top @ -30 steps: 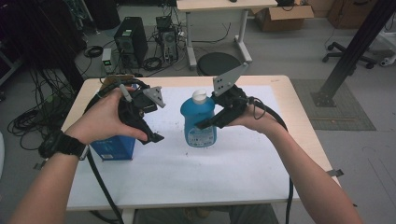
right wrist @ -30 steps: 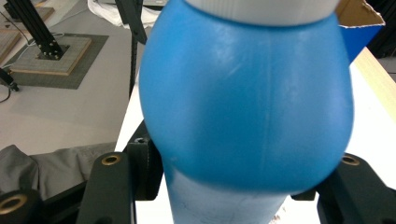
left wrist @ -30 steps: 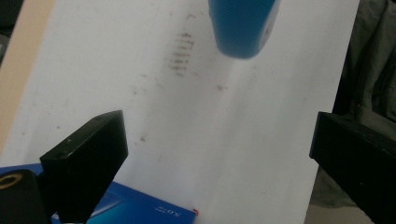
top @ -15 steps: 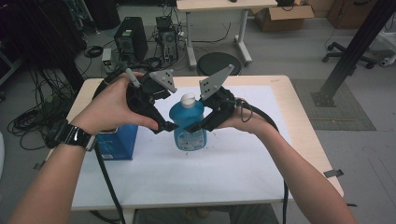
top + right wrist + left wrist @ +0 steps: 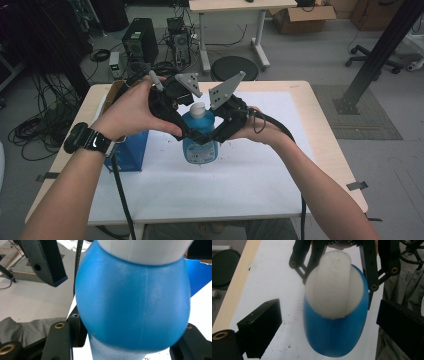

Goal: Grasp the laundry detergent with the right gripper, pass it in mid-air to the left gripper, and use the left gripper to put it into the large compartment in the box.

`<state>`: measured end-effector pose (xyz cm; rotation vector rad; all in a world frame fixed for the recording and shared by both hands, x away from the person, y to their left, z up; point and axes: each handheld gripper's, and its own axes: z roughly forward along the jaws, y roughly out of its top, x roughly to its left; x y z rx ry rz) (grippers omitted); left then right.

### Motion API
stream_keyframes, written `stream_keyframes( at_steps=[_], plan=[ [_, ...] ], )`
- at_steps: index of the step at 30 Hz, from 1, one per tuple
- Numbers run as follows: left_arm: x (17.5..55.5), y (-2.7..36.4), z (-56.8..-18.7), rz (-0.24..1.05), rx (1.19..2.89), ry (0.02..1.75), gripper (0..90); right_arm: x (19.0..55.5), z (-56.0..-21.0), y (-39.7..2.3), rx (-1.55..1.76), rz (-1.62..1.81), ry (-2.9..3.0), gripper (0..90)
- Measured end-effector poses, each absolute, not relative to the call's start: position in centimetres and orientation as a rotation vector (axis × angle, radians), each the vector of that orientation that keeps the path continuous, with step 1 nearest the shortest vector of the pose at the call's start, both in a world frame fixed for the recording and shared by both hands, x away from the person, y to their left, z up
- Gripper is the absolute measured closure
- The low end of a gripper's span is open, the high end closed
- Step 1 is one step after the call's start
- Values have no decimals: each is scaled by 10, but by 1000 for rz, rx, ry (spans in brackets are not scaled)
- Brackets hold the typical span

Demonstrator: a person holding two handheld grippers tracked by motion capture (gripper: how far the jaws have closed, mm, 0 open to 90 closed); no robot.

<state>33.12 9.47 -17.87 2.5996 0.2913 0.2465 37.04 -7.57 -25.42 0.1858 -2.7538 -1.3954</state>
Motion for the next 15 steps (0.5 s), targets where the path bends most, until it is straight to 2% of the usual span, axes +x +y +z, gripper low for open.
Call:
stream_keyframes(
  at_steps=[15],
  plan=[
    [334,84,-180,232,2643,266,170,369,-254,-76,198,-1395,-2756,431]
  ],
)
